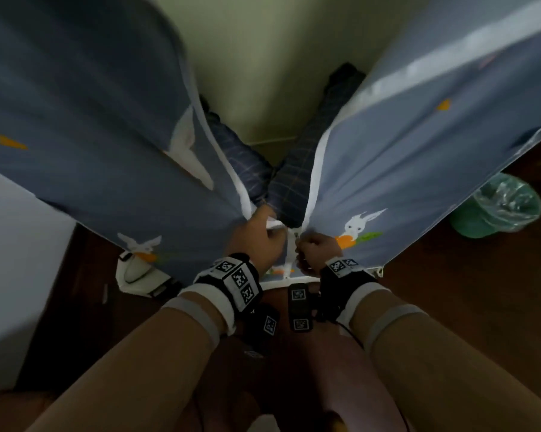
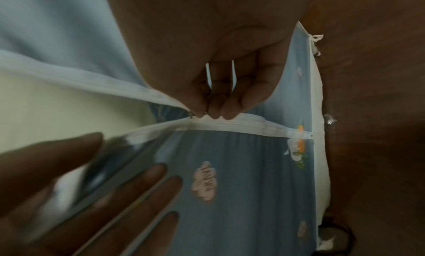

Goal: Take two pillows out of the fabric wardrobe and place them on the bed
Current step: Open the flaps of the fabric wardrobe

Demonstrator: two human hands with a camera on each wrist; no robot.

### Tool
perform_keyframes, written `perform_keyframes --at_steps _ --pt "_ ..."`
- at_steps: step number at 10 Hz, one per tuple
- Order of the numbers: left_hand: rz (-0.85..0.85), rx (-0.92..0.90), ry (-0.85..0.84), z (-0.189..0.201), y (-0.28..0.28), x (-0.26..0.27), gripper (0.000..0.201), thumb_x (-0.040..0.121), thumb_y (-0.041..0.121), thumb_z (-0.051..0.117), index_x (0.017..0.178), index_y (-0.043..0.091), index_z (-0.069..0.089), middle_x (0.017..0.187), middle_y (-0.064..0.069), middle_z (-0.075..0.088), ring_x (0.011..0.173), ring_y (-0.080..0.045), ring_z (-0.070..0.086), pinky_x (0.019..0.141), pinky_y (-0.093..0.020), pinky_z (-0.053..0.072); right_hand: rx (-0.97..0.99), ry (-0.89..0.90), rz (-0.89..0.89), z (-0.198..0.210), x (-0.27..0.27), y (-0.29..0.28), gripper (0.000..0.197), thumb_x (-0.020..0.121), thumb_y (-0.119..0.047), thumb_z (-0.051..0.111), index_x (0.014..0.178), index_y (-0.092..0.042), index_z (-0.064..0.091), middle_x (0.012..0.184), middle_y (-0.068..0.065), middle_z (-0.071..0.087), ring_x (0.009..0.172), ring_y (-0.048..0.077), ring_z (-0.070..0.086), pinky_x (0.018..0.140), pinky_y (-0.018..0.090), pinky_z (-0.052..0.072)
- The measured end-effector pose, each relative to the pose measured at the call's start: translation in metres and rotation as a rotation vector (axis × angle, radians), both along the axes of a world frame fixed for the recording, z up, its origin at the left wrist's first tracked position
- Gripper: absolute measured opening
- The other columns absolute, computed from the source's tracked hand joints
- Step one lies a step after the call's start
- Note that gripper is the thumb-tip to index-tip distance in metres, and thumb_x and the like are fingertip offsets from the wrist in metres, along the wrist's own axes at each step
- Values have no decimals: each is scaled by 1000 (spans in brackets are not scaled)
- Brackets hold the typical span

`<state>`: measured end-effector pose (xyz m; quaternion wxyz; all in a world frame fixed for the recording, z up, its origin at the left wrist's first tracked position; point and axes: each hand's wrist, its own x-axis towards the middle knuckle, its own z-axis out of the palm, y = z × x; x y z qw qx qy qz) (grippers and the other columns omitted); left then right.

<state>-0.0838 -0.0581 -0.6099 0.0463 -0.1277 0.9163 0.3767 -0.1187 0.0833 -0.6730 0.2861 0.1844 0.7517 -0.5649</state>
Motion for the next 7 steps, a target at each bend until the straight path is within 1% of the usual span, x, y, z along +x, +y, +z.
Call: perform_keyframes --at_steps 1,2,3,4,5,6,7 --pt "45 50 18 -42 -7 -3 14 89 39 58 97 27 53 82 -3 67 80 -24 66 73 -35 56 49 -17 14 -55 -3 -5 25 100 -19 63 76 -11 65 72 17 65 55 27 59 48 25 48" --pt "96 81 71 -88 -16 -6 19 95 38 56 108 25 52 77 10 58 75 -15 61 69 -27 45 102 -51 35 -106 -1 -3 25 103 -17 60 80 -7 62 67 13 60 50 24 55 35 16 41" --pt "161 105 93 -130 -22 -10 24 96 42 54 114 26 51 88 7 59 79 -14 59 74 -27 43 150 -102 92 -162 2 -2 22 103 -17 60 89 -4 69 73 17 63 54 25 53 40 14 44" --pt "183 78 135 -171 -28 -15 26 97 40 53 119 27 49 96 4 60 86 -20 59 76 -30 45 159 -153 77 -215 1 -7 14 100 -16 62 89 -10 69 84 18 66 55 24 55 46 20 46" --pt "244 35 187 -203 -33 -18 29 97 35 54 124 25 49 94 6 57 87 -19 59 79 -29 47 157 -184 56 -258 -2 -11 29 105 -24 53 80 -15 64 97 16 66 71 26 60 54 17 45" --pt "319 5 229 -221 -38 -21 27 98 31 53 124 25 48 86 9 55 79 -14 56 76 -25 42 45 -263 -41 -288 1 -14 32 107 -17 53 75 -21 49 132 24 66 121 40 65 67 23 47" --pt "385 38 260 -227 -41 -22 27 97 28 54 123 26 48 89 7 58 78 -13 57 77 -23 43 46 -239 -110 -305 6 -13 34 102 -13 62 74 -23 45 131 20 64 106 34 70 82 33 59"
